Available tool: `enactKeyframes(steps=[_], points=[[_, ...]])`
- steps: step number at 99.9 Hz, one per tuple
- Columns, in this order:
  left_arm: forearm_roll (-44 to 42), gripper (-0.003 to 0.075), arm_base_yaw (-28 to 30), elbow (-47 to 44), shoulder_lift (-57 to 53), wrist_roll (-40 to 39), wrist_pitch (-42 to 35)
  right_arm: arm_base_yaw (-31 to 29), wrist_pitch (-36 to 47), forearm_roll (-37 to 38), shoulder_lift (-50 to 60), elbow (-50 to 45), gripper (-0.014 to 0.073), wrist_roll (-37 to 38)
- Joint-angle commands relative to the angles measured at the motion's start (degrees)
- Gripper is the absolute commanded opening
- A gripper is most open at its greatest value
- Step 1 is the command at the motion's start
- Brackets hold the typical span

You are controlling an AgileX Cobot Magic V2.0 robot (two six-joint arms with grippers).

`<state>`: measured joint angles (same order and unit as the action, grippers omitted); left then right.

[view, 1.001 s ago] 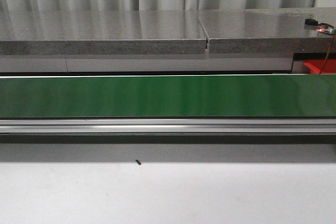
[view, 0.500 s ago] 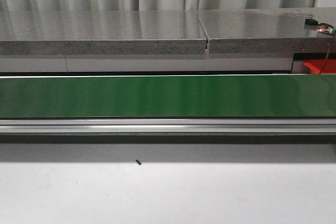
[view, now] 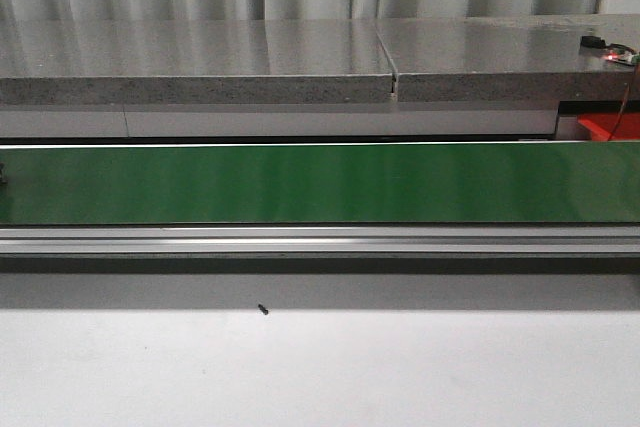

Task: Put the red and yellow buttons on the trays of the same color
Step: 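Return the left gripper over the buttons and grasp another red button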

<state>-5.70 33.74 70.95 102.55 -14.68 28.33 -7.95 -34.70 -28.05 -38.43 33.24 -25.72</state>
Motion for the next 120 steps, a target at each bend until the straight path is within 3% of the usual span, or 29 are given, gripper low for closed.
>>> enactKeyframes(steps=[1, 87, 120], points=[[0.3, 0.0640, 0.1, 1.9, -1.2, -0.5, -3.8, 0.0, 3.6, -0.7, 0.2, 1.6, -0.0068, -0.5], [0.9, 0.0633, -1.0, 7.8, 7.5, -0.5, -5.2, 0.0, 3.6, -0.7, 0.2, 1.6, -0.0068, -0.5], [1.4, 0.0399, -1.0, 7.8, 9.0, -0.5, -4.1, 0.0, 3.6, -0.7, 0.2, 1.6, -0.0068, -0.5]])
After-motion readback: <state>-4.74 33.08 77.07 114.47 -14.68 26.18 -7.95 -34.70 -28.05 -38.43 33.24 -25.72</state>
